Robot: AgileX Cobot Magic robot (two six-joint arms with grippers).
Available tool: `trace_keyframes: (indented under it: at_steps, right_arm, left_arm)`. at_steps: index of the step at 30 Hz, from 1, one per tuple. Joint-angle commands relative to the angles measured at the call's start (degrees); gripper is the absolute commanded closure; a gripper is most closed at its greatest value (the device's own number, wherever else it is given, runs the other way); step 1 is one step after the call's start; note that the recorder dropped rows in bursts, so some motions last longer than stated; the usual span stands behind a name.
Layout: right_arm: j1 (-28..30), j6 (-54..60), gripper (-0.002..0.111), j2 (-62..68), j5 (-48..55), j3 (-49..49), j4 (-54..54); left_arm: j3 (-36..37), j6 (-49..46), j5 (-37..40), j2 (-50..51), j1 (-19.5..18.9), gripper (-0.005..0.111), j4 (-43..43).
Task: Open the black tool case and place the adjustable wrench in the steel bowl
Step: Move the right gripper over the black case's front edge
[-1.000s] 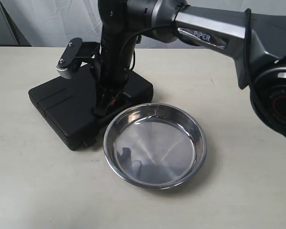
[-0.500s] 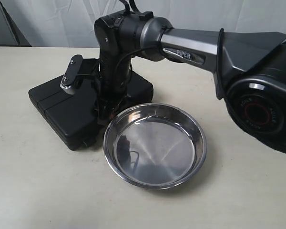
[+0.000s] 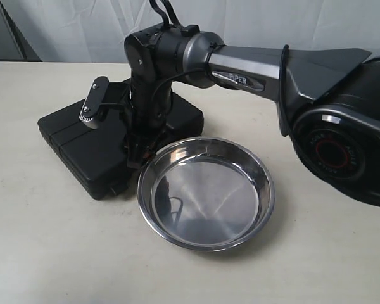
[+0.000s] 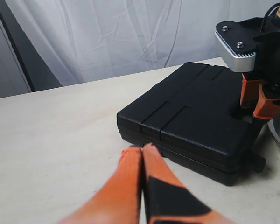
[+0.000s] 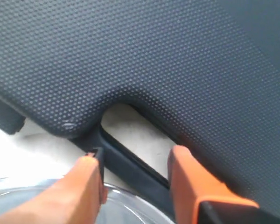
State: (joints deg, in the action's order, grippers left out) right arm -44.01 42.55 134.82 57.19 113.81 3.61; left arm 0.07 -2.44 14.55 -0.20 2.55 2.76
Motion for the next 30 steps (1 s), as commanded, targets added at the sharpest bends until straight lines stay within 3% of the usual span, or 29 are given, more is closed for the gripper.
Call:
trace_keyframes:
  at_steps: [1,8,21,23,26,30]
  right_arm:
    - [-1.5,0.9,0.066,0.4,0.1,0.2,-0.5]
    - [-4.6,1.1,0.066,0.6,1.0,0.2,-5.1]
    - [-4.6,1.0,0.066,3.8,-0.2,0.2,-8.2]
    - [-4.6,1.0,0.072,3.5,-0.6,0.2,-8.2]
    - [-4.6,1.0,0.107,3.0,-0.4,0.2,-8.8]
    - [-4.6,1.0,0.108,2.6,1.1,0.2,-9.8]
  left_arm:
    - [-0.1,0.2,-0.9,0.2,-0.1,0.106,0.0]
    - [-0.1,0.2,-0.9,0.2,-0.1,0.106,0.0]
    - [-0.1,0.2,-0.9,0.2,-0.1,0.106,0.0]
    - [-0.1,0.2,-0.9,0.2,-0.1,0.106,0.0]
    - [-0.1,0.2,-0.9,0.2,-0.1,0.106,0.0]
    - [-0.1,0.2,-0.9,0.2,-0.1,0.106,0.0]
